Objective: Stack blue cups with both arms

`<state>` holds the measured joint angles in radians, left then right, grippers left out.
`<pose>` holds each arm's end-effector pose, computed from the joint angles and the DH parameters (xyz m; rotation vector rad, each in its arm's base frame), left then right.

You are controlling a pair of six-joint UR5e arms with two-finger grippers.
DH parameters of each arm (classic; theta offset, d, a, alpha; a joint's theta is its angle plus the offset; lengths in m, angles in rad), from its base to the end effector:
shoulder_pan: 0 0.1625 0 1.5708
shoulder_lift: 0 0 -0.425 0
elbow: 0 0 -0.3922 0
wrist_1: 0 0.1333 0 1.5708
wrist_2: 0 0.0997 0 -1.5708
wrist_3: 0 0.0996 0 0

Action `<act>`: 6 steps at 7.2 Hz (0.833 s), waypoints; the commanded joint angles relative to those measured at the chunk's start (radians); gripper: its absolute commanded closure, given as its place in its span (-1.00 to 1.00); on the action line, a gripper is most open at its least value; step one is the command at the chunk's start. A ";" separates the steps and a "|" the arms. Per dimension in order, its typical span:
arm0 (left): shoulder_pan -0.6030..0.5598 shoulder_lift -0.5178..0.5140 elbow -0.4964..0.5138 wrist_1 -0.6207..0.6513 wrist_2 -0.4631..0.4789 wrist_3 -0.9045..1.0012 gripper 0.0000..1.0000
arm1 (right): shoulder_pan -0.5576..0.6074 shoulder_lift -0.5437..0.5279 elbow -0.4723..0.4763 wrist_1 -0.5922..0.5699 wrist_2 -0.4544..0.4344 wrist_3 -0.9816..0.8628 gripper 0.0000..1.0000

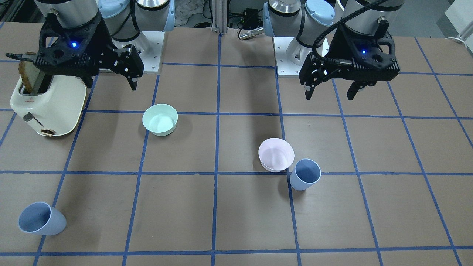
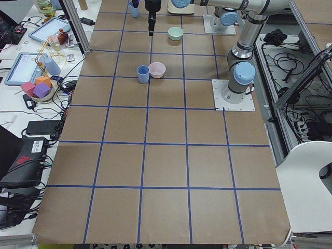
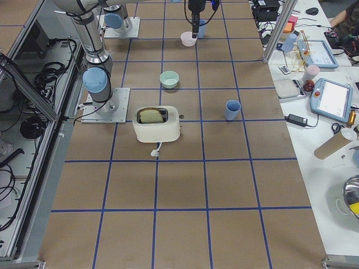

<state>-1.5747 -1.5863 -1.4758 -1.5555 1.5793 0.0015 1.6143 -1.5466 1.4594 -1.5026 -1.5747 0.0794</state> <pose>-0.1344 -0.5057 0.5289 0.0078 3.1297 -0.1485 0.1546 -0.4963 0.5238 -0.0564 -3.1382 0.0301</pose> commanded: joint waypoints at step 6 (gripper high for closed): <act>0.005 -0.180 0.037 0.084 -0.002 -0.061 -1.00 | -0.014 -0.043 0.091 -0.105 -0.021 -0.003 -1.00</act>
<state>-1.5698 -1.6931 -1.4363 -1.5297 1.5780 -0.0396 1.5993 -1.5889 1.5505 -1.6082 -1.5938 0.0731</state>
